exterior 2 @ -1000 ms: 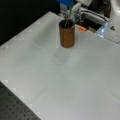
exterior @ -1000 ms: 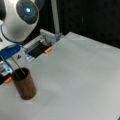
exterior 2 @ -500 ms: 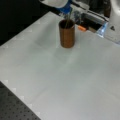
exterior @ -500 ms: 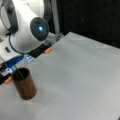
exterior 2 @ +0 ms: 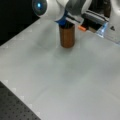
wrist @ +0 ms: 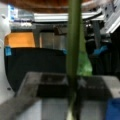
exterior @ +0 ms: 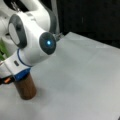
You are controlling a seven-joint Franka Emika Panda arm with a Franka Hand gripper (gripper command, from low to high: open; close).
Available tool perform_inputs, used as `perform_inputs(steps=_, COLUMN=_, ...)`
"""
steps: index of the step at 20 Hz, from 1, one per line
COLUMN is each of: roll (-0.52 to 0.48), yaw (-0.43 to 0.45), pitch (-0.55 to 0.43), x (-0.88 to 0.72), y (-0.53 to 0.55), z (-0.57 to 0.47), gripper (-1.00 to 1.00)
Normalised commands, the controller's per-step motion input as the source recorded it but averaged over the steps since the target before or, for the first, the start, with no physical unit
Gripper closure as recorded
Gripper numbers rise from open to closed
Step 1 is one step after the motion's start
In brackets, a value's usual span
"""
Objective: Flower insertion into a vase
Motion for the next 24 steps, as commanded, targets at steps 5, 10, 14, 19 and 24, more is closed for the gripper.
perform_inputs(steps=5, roll=-0.048, yaw=-0.096, pitch=0.095, x=0.35, y=0.0, z=-0.08, gripper=-1.0)
perform_inputs(steps=10, roll=-0.027, yaw=-0.104, pitch=0.107, x=0.3, y=0.04, z=0.02, gripper=-1.0)
perform_inputs(steps=14, roll=-0.002, yaw=-0.116, pitch=0.096, x=0.29, y=0.04, z=0.09, gripper=-1.0)
perform_inputs(steps=19, roll=0.038, yaw=-0.098, pitch=-0.085, x=0.37, y=0.06, z=0.14, gripper=-1.0)
perform_inputs(steps=24, roll=0.13, yaw=-0.011, pitch=-0.484, x=0.45, y=0.22, z=0.42, gripper=-1.0)
